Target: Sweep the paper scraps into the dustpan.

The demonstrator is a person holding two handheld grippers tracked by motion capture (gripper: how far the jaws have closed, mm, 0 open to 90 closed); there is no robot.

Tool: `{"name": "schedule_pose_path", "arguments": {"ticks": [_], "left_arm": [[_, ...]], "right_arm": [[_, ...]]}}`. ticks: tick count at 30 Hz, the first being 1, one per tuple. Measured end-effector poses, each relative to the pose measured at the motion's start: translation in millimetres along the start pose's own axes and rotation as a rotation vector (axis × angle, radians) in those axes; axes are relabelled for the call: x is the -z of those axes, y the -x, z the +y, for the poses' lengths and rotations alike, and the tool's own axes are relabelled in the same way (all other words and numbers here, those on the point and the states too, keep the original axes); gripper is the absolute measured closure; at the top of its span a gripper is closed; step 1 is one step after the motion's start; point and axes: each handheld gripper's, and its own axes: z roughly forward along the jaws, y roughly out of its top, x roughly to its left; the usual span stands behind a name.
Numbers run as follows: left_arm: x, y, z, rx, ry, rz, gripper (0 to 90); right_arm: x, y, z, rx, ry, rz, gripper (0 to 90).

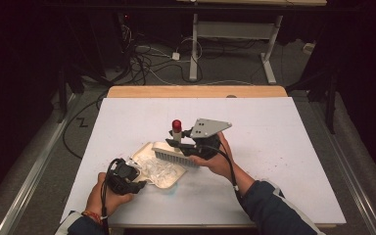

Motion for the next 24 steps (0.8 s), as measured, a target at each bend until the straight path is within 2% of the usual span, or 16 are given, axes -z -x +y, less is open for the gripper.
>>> {"name": "schedule_pose_path", "arguments": {"ticks": [3, 5, 7, 10, 12, 14, 16, 18, 20, 24], "left_arm": [[1.1, 0.8, 0.5, -0.004, -0.005, 0.008, 63.4], [0.6, 1.5, 0.3, -0.003, -0.007, 0.012, 63.4], [0.6, 1.7, 0.2, -0.003, -0.009, 0.013, 63.4], [0.9, 1.2, 0.1, -0.002, -0.008, 0.010, 63.4], [0.6, 0.9, -0.4, -0.003, -0.013, 0.012, 63.4], [1.1, 0.6, -1.1, -0.009, -0.024, 0.018, 63.4], [2.6, -0.1, -2.1, -0.015, -0.034, 0.020, 63.4], [4.6, -1.4, -3.0, -0.012, -0.035, 0.020, 63.4], [5.4, -0.8, -3.5, -0.018, -0.047, 0.027, 63.4], [6.0, -0.4, -3.8, -0.018, -0.051, 0.026, 63.4]], "right_arm": [[15.3, -5.2, 7.8, 0.046, 0.004, -0.061, 69.8], [22.6, -3.6, 10.0, 0.040, 0.021, -0.066, 69.8], [25.2, -0.3, 9.2, 0.011, 0.032, -0.068, 69.8], [22.7, 3.4, 5.8, 0.002, 0.021, -0.102, 69.8], [18.1, 5.8, 4.0, 0.013, 0.011, -0.139, 69.8], [9.6, 8.4, 0.4, 0.022, -0.019, -0.180, 69.8], [-0.2, 10.0, -5.8, 0.012, -0.051, -0.199, 69.8], [-8.0, 9.5, -11.5, 0.019, -0.079, -0.208, 69.8], [-10.5, 8.8, -12.0, 0.011, -0.067, -0.199, 69.8], [-17.9, 4.3, -8.1, 0.005, -0.090, -0.138, 69.7]]}}
